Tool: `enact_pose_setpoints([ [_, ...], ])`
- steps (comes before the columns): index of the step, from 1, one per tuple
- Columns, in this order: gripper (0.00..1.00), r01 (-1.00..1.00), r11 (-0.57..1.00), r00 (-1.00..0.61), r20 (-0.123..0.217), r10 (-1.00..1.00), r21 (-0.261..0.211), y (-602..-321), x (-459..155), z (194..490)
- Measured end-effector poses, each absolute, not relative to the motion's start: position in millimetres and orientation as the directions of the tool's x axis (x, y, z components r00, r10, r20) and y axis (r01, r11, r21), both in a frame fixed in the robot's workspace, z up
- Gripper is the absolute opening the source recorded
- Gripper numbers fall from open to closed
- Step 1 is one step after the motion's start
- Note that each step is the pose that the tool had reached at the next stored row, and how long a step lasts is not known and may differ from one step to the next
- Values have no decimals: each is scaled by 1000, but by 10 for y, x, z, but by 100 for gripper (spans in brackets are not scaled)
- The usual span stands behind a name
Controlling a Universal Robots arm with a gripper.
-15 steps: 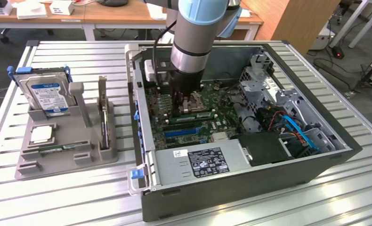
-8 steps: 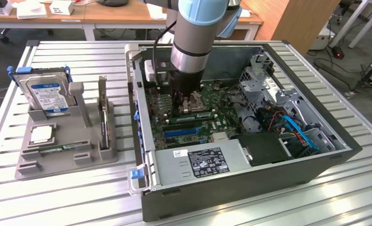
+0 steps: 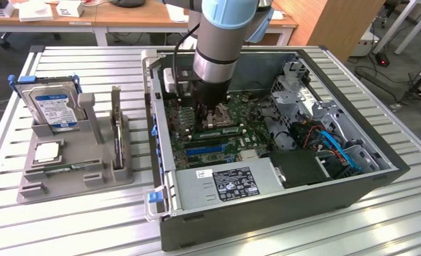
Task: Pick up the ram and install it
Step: 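Press down the ram until it locks into place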
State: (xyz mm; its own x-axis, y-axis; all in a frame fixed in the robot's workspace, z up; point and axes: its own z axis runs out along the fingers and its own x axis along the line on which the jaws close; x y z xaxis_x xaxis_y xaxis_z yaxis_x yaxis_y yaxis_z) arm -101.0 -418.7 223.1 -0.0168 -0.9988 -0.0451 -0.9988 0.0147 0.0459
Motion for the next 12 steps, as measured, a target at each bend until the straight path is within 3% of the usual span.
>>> enact_pose_setpoints([
  [12, 9, -999, 15, -17, -45, -999, 46, -4187, -1010, 2224],
])
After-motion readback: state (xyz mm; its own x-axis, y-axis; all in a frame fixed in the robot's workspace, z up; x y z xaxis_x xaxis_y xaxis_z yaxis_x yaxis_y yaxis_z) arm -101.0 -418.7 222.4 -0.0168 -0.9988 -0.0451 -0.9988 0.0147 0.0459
